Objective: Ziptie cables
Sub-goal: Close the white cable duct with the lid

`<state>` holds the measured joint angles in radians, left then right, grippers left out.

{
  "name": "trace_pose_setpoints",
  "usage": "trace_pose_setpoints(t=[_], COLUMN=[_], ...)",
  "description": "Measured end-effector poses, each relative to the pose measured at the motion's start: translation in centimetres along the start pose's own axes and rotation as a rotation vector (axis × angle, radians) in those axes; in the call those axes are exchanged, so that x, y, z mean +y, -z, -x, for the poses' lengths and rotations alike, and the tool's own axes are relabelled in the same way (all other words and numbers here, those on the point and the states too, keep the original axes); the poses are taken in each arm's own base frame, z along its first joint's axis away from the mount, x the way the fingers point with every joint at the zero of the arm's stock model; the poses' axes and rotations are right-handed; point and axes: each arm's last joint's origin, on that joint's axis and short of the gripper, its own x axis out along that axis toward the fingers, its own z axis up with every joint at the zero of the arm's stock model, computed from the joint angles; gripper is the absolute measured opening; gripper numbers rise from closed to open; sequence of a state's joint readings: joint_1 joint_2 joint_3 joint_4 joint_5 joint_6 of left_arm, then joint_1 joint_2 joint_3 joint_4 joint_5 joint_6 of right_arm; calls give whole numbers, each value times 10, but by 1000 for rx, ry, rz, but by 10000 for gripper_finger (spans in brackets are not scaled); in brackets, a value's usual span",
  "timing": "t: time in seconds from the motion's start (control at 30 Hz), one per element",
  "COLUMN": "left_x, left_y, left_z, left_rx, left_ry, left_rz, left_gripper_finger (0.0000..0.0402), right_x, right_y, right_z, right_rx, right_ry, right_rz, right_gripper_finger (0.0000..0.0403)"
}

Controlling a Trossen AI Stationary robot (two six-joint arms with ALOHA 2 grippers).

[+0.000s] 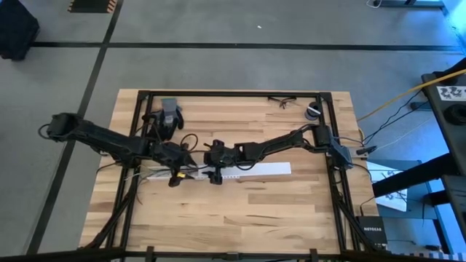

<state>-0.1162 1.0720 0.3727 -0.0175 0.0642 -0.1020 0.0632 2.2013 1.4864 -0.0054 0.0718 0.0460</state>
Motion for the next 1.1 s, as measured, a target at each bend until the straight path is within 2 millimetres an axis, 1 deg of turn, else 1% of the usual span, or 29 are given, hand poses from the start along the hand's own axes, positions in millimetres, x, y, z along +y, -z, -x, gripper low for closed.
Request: trace_pose_setpoints(t=[0.07,0.17,0.23,0.37,0.5,0.6,0.8,0.9,1.1], left_x=[0,-5,-6,-8,-10,-11,-17,-17,-17], left_y=[0,0,9,21,27,25,14,14,3], left_z=[1,2,0,-3,-4,-2,10,17,27], left_rx=[37,48,97,90,52,37,26,89,131], left_ry=[-16,-3,-36,-88,-94,-106,-92,-106,-164], left_rz=[1,27,39,53,63,61,59,61,0], left_gripper_finger=[283,283,283,283,283,283,283,283,283], right_x=[0,0,0,-1,-1,-1,-1,-1,-1], right_y=[0,0,0,-1,-1,-1,-1,-1,-1], right_z=[0,0,0,0,0,0,0,0,0], right_rx=[0,0,-1,-5,-5,-5,-5,-5,-5], right_ry=[4,4,4,10,11,9,6,6,5], right_rz=[0,-1,-1,-2,0,0,-1,-1,-1], right_gripper_finger=[335,335,335,335,335,335,335,335,335])
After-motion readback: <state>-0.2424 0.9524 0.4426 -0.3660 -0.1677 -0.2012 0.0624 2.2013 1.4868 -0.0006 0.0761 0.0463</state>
